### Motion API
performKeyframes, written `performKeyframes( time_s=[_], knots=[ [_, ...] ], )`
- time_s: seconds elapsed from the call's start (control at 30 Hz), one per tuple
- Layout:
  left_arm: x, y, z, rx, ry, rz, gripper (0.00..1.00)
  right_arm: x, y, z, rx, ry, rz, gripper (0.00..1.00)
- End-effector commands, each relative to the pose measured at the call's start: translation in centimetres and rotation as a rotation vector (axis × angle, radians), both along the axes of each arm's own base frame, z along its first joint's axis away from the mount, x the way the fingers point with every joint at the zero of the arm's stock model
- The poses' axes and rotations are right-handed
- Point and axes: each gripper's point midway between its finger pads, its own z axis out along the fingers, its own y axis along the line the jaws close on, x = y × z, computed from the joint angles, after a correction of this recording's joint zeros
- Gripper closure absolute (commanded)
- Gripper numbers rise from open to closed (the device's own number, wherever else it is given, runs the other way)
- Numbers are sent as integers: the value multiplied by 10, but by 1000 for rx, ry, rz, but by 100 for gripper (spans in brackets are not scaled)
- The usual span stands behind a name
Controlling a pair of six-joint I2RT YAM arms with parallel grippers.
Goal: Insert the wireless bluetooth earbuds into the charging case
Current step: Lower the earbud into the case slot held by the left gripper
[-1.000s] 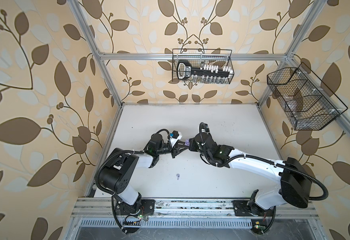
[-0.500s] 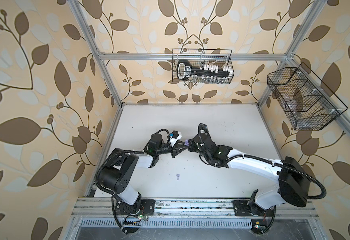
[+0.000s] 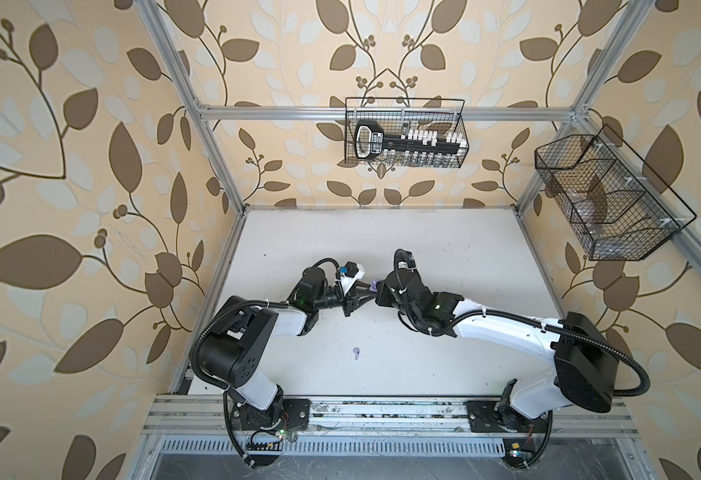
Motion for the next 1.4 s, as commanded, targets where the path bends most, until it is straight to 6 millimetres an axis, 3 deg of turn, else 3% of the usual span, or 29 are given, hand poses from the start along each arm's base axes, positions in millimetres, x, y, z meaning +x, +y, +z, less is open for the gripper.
performKeyframes(
  time_s=[0.0, 0.97, 1.37],
  knots=[
    [4, 2, 22, -24, -100, 1, 100, -9, 0, -18, -21, 47, 13, 88],
    [2, 2, 21, -26, -93, -10, 100, 0, -10, -13, -50, 46, -21, 74],
    [2, 1, 20, -24, -89, -16, 100, -4, -18, 17, -28, -12, -30, 66]
  ],
)
